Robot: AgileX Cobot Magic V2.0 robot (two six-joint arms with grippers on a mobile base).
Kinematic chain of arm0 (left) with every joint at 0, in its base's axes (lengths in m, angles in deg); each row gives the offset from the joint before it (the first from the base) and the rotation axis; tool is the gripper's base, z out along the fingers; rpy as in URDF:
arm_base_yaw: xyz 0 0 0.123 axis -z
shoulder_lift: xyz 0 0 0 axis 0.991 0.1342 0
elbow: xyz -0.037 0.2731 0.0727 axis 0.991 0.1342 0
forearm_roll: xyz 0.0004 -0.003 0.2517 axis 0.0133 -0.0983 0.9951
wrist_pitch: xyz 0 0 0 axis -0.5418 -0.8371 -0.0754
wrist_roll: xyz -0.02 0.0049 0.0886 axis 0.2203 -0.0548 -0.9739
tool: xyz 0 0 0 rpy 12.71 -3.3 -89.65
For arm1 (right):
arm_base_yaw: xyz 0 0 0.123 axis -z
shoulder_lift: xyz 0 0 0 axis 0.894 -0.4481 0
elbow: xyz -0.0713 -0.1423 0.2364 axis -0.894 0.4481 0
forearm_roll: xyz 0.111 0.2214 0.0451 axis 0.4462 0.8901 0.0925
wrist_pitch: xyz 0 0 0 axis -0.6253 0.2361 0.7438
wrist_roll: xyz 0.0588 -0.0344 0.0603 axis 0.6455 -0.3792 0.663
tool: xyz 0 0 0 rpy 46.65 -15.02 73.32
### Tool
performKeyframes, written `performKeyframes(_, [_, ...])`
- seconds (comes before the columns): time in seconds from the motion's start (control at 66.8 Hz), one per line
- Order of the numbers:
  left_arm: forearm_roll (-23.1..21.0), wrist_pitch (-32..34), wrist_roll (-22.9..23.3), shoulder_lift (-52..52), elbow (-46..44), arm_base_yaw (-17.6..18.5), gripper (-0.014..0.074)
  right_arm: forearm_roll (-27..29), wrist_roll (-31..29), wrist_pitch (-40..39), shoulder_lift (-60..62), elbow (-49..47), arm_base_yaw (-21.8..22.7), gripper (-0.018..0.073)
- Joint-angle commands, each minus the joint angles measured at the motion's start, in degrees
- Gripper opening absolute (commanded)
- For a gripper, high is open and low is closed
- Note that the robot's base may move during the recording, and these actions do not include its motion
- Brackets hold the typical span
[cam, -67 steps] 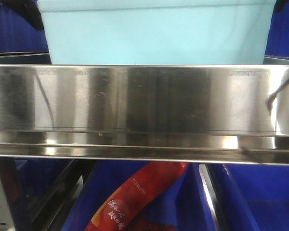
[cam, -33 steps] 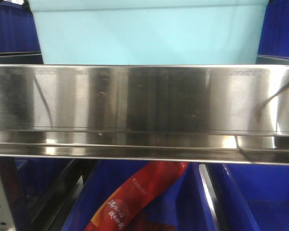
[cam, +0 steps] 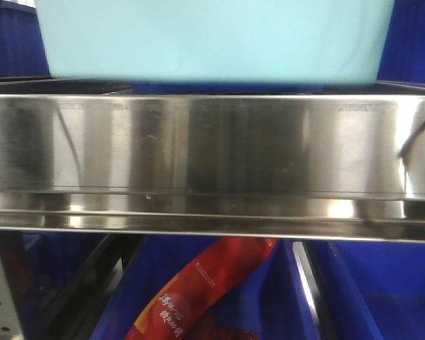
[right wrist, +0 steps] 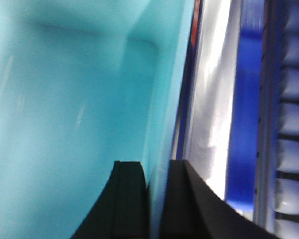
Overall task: Fetch blue bin and place on conveyor start
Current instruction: 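Lift the turquoise bin with both grippers and pull it off the shelf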
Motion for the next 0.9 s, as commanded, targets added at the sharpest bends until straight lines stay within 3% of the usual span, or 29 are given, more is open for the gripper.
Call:
performKeyframes(0.0, [-0.5, 2.6, -0.4, -4.4, -0.5, 0.4, -0.0111, -1.4, -0.7, -1.5, 4.5, -0.6, -0.1, -0.0152])
performKeyframes(0.285, [-0.4, 10.5, -0.4, -11.7, -1.0, 2.4, -0.0111, -2.8, -0.7, -8.5, 13.7, -0.6, -0.2, -0.0152])
performKeyframes(0.883, [-0.5, 11.0, -0.4, -12.6, -1.8, 2.5, -0.0111, -2.8, -0.7, -10.2, 15.5, -0.6, -0.2, -0.0152])
